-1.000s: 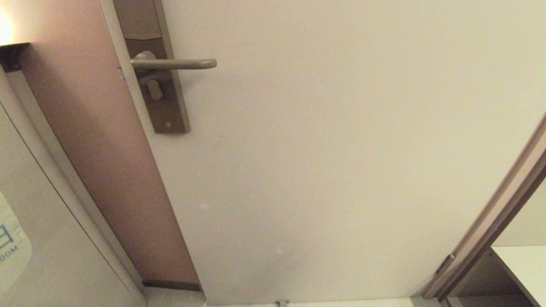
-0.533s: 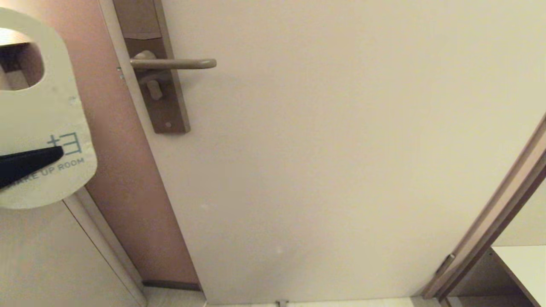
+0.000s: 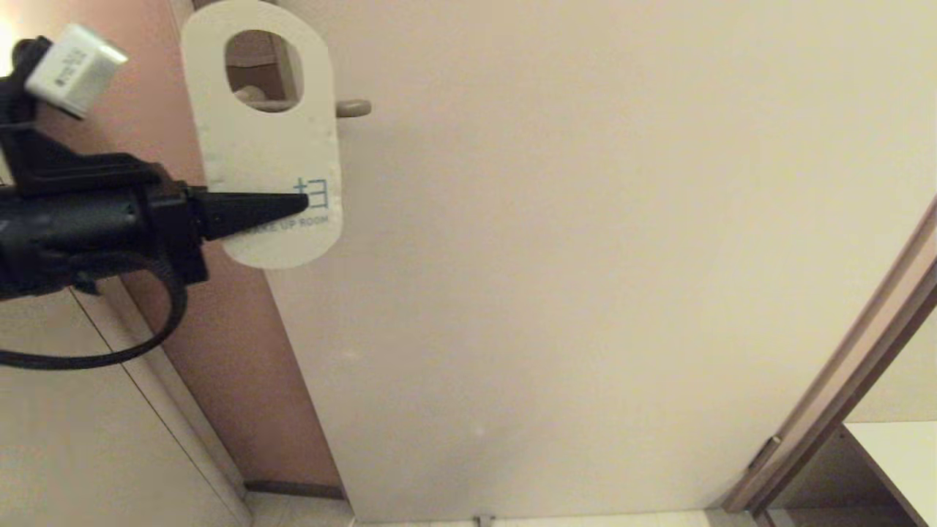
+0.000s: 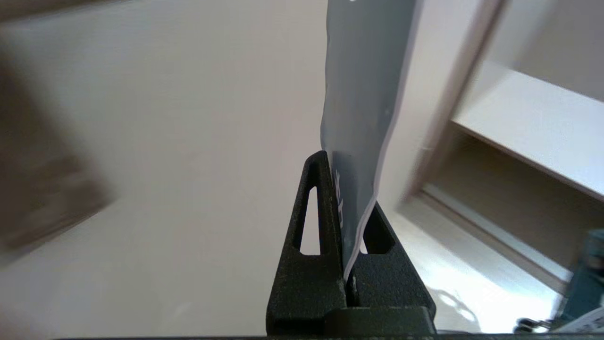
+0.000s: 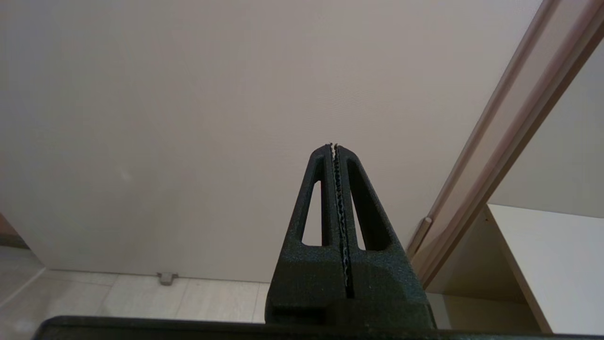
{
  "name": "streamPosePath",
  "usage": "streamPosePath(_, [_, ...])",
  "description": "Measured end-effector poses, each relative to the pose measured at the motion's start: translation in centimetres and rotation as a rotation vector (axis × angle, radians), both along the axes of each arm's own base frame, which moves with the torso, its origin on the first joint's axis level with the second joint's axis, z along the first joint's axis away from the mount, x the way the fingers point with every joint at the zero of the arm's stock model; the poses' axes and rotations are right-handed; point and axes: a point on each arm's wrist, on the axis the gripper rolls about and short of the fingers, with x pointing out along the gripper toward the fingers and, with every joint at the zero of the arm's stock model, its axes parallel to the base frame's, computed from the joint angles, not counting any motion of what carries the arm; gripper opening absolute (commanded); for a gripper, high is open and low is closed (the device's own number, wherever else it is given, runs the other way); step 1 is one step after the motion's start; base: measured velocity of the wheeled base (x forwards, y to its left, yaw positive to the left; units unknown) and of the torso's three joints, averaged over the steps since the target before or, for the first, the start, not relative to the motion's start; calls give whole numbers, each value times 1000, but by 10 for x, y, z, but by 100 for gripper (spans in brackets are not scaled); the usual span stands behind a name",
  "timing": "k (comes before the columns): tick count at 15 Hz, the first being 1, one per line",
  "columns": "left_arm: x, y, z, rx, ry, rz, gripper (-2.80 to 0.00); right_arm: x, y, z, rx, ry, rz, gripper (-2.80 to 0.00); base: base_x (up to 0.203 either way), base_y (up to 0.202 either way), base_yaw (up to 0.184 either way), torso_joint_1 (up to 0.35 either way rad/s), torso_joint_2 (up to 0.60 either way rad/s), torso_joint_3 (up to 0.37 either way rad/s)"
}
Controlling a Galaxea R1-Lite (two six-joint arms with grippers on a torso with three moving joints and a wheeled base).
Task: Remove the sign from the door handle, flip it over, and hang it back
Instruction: Hand it to the other hand
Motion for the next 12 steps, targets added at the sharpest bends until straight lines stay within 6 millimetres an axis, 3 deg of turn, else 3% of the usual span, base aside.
streamPosePath(5, [43, -57, -19, -45, 94, -179, -280, 0, 0, 0, 2, -1, -1, -280, 0, 0, 0, 0, 0, 0])
streamPosePath(9, [68, -97, -15, -116, 119, -350, -280, 0, 0, 0, 1, -2, 4, -280, 0, 0, 0, 0, 0, 0])
streamPosePath(12, [82, -115, -17, -122, 124, -431, -280, -2, 0, 6, 0, -12, 15, -280, 0, 0, 0, 0, 0, 0])
